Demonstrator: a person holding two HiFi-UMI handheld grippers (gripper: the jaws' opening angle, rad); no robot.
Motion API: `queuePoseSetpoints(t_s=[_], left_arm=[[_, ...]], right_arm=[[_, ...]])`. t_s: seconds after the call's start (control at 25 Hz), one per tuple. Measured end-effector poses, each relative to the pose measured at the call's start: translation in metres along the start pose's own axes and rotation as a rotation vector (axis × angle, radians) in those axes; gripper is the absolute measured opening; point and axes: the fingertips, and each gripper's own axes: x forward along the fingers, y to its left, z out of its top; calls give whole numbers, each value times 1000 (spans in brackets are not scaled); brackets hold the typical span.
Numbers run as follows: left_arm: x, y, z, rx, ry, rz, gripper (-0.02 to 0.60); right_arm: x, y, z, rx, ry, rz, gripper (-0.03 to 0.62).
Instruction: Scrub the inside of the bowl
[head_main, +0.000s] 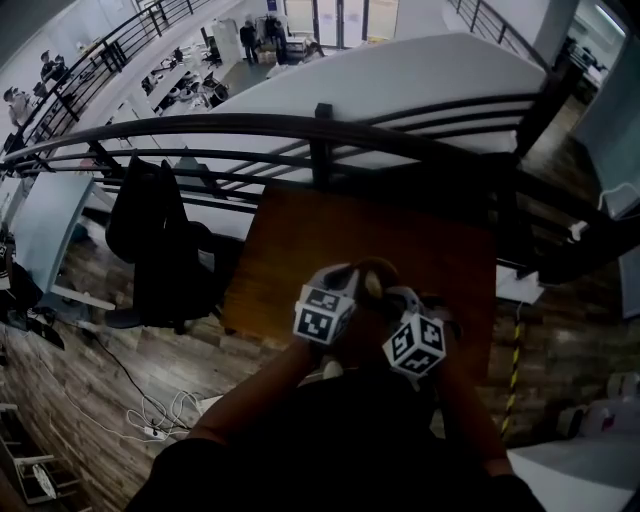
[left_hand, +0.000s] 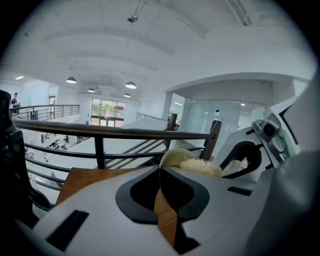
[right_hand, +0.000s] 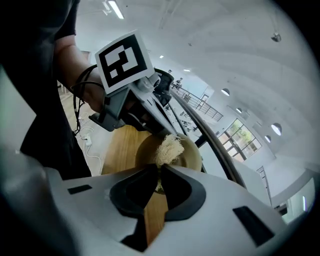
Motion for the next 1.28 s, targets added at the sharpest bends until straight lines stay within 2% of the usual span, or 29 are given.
queuePoseSetpoints(t_s=[0.2,0.4,0.6,0.8,1.0,1.08,1.28], left_arm=[[-2,-6,-7,-7,23,-20,9],[-2,-29,-4,-10,20,-65,9],[-3,-28,-6,-40,13,-71,8],[6,-30,-6,-51,5,-64,9],[17,-30,2,-24,0,-52,11],[21,-29,2,-7,1,-44,9],[35,-14,0,-26,12,-18,8]], right_arm=[[1,-28,6,-18,0,-129,35],[16,-17,10,-84,15,-112,37],[18,-7,12,-56,-5,-47,37],[20,5,-3,-14,13,39,37],[22,22,-12,-17,12,126,37],[17,20,-12,28,-22,168,35],[-3,7,-13,181,-153,290,35]])
